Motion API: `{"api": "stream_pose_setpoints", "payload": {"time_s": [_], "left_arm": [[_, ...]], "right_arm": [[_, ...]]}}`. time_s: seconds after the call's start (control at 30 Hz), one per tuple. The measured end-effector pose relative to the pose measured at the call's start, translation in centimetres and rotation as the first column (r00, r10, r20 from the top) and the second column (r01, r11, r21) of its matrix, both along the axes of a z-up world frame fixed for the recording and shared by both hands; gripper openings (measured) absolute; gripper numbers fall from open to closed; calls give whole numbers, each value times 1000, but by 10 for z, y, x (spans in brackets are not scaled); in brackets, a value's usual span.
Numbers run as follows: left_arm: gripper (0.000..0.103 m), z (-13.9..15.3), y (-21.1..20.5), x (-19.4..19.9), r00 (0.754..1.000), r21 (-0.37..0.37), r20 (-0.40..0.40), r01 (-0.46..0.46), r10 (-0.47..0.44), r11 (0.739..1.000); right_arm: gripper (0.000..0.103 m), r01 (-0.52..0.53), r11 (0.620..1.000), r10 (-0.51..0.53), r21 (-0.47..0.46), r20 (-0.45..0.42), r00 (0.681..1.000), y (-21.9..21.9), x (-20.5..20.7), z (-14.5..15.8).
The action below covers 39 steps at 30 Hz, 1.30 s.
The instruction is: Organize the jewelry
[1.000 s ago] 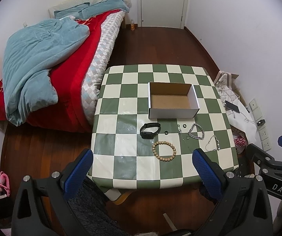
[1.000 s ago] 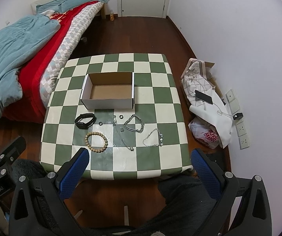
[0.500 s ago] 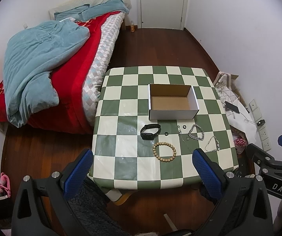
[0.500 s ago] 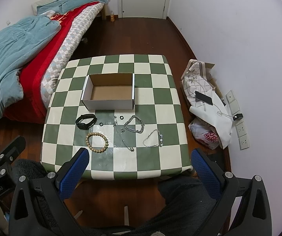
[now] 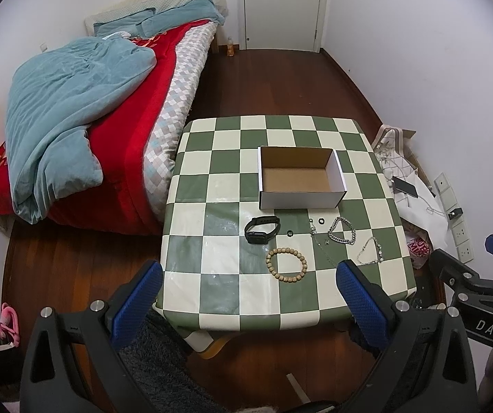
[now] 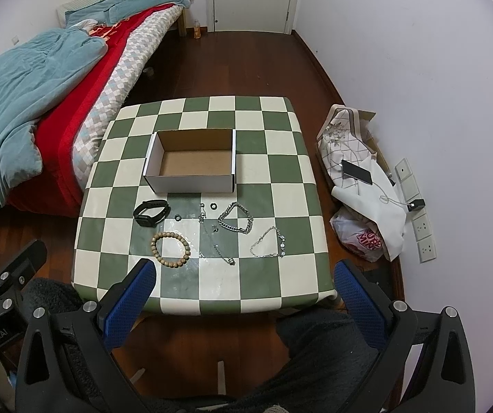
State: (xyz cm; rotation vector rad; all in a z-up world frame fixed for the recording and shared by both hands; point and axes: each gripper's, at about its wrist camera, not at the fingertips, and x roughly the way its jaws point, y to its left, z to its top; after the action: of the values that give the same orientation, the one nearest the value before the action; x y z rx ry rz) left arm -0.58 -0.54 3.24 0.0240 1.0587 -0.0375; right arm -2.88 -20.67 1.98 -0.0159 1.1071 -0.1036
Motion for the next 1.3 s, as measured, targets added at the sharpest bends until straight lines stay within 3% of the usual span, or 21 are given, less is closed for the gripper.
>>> {"api": "stream_pose_setpoints", "payload": {"time_s": [0.7,0.83,0.97,1.17,1.3], "left_arm": [[103,4,1,-2,1000,-1,8,-1,1,1000],[103,-2,4,1,999,43,22,-23,23,999],[103,-26,5,19,998,123,28,-52,49,991],[103,-87,-1,49,998,237,-19,-49,55,970],[103,-136,-10,71,994,277,-96,-20,49,961]], "right_arm": [[103,4,1000,-4,14,5,1000,-1,1,1],[103,47,999,-48,24,12,999,-14,8,-5],[103,127,992,-127,21,-17,992,-42,21,-34],[102,185,980,-180,68,-79,981,-75,39,-98],[91,191,976,-174,103,-148,974,-77,53,-153]]}}
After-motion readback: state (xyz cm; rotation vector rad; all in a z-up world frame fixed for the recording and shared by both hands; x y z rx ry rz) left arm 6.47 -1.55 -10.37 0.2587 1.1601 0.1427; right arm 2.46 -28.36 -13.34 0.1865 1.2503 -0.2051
